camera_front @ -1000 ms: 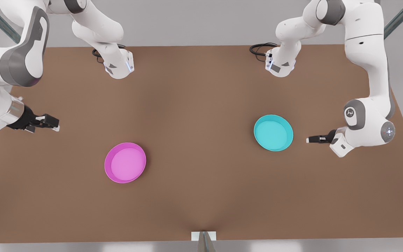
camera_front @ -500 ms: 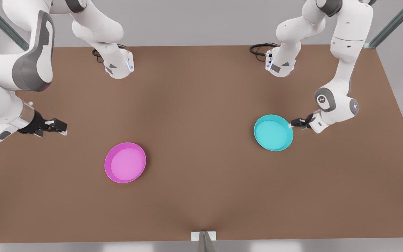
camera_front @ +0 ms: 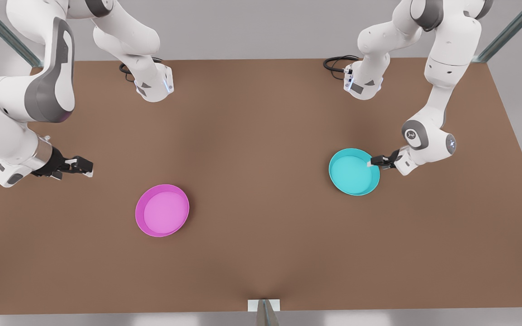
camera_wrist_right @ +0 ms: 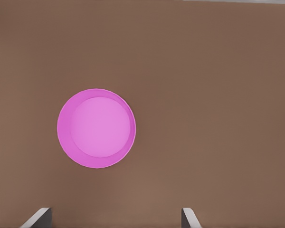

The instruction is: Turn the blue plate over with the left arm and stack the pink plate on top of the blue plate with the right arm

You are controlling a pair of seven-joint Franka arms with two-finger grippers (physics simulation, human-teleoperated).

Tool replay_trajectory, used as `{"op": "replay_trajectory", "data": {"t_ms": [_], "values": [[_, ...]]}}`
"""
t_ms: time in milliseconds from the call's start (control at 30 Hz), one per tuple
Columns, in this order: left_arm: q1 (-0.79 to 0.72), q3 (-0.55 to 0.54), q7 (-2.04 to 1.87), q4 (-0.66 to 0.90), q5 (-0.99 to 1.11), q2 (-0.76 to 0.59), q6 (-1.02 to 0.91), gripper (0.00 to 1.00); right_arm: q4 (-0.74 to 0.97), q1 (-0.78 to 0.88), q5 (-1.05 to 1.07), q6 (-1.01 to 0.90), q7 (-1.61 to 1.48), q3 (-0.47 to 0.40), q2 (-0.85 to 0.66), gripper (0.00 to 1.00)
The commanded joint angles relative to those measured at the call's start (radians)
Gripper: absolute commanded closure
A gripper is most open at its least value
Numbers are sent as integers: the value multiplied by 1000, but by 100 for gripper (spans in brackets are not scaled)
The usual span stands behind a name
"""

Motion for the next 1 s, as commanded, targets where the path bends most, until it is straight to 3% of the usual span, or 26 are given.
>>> {"op": "replay_trajectory", "data": {"t_ms": [0,100,200,233,367,467,633,667,700,733,967], "values": [[0,0,0,0,-1,1,0,1,0,0,0,0,0,0,0,0],[-6,-5,-2,2,-4,13,2,3,0,0,0,-2,0,0,0,0],[-6,-11,-2,3,-7,13,2,36,0,0,0,-2,0,0,0,0],[-6,-12,-2,3,-7,13,2,41,0,0,0,-2,0,0,0,0],[-5,-17,-2,9,-7,27,22,41,0,0,0,-2,0,0,3,0],[-5,-15,-2,12,-5,30,22,51,-2,-1,0,2,0,0,5,0],[-6,-15,-2,26,-1,42,23,51,-18,-12,0,2,-2,0,2,0],[-6,-15,-2,29,1,47,23,57,-20,-15,0,3,-5,0,2,0],[-5,-15,-2,32,4,50,23,72,-20,-15,0,2,-3,-1,2,0],[-5,-15,-2,32,5,50,23,79,-29,-17,2,3,-3,0,-3,0],[-6,-17,-2,32,12,55,51,79,-78,-18,2,46,-8,-1,-22,0]]}}
